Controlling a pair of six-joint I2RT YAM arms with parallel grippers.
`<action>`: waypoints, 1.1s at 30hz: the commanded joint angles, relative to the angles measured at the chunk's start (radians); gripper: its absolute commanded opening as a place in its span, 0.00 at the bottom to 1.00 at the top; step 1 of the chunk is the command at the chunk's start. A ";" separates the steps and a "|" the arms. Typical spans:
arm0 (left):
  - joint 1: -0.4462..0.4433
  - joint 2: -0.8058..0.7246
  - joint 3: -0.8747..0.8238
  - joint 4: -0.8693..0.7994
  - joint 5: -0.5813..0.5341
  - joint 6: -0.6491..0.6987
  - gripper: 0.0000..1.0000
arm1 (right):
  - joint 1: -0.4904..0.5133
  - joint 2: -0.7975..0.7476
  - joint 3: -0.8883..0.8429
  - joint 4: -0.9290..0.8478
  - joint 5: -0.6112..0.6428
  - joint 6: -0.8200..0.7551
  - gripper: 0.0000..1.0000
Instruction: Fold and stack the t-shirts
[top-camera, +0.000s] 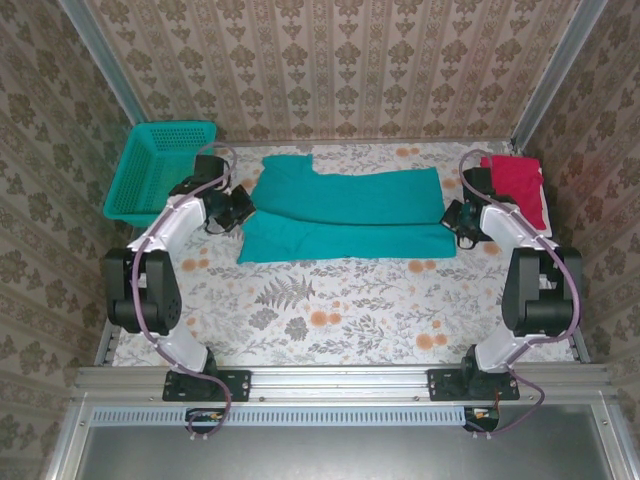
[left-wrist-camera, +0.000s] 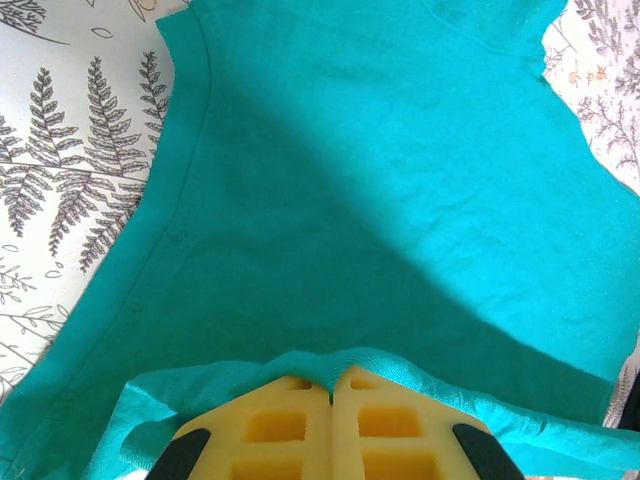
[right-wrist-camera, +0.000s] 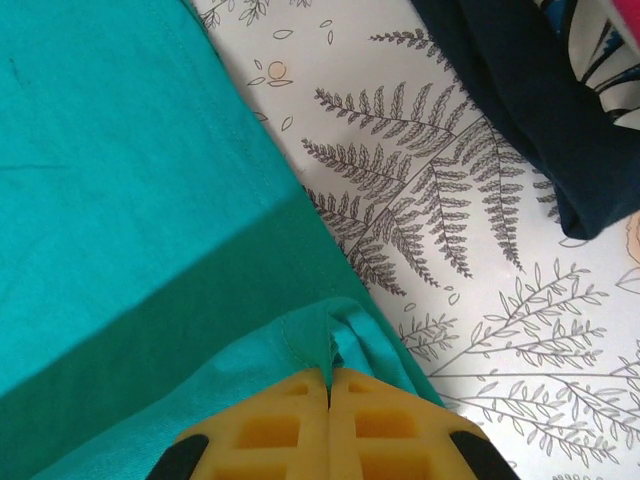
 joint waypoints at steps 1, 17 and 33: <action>0.010 0.031 0.046 0.002 0.008 0.030 0.00 | -0.008 0.028 0.038 0.008 0.031 -0.023 0.00; 0.011 0.094 0.014 0.028 0.039 0.035 0.08 | -0.010 0.113 0.054 0.039 -0.003 -0.036 0.16; -0.105 0.045 -0.202 0.318 0.030 -0.113 0.97 | 0.220 0.011 -0.103 0.240 -0.084 -0.054 0.82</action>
